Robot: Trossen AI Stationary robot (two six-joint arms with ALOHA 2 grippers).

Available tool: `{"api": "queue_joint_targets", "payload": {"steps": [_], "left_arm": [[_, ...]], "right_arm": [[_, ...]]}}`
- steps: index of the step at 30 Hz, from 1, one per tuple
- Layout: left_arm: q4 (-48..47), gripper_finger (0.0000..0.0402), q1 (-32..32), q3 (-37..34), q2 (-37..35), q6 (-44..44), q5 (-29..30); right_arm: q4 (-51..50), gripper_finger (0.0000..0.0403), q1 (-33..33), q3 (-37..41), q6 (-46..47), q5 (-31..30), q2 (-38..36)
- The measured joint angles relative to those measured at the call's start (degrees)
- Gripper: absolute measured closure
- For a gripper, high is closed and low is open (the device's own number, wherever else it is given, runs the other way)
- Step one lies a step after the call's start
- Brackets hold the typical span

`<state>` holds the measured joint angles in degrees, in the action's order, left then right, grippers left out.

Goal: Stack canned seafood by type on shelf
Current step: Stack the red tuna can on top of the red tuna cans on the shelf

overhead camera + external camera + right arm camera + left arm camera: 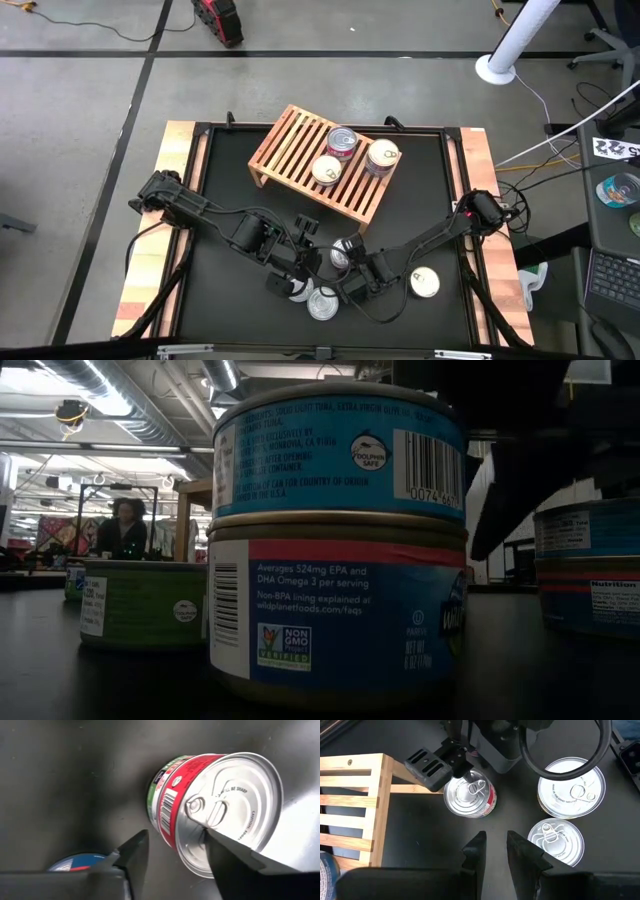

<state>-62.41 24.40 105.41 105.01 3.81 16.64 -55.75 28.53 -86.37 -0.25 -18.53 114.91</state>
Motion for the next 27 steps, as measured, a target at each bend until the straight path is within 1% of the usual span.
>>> {"api": "queue_joint_targets", "payload": {"steps": [8,15,21,27], "left_arm": [[0.0,0.0329,0.0,0.0,0.0,0.3,0.0],[0.0,0.0329,-0.1,0.0,0.0,0.6,0.0],[0.0,0.0329,-0.1,0.0,0.0,0.6,0.0],[0.0,0.0329,-0.1,0.0,-0.7,0.6,0.3]], "right_arm": [[0.2,0.0306,0.0,0.1,0.0,-1.5,0.1],[0.3,0.0364,0.0,0.1,0.0,-1.6,0.1],[0.4,0.0397,0.0,0.1,0.0,-1.6,0.0],[-0.2,0.0402,-0.1,-1.6,0.0,-1.8,0.1]]}}
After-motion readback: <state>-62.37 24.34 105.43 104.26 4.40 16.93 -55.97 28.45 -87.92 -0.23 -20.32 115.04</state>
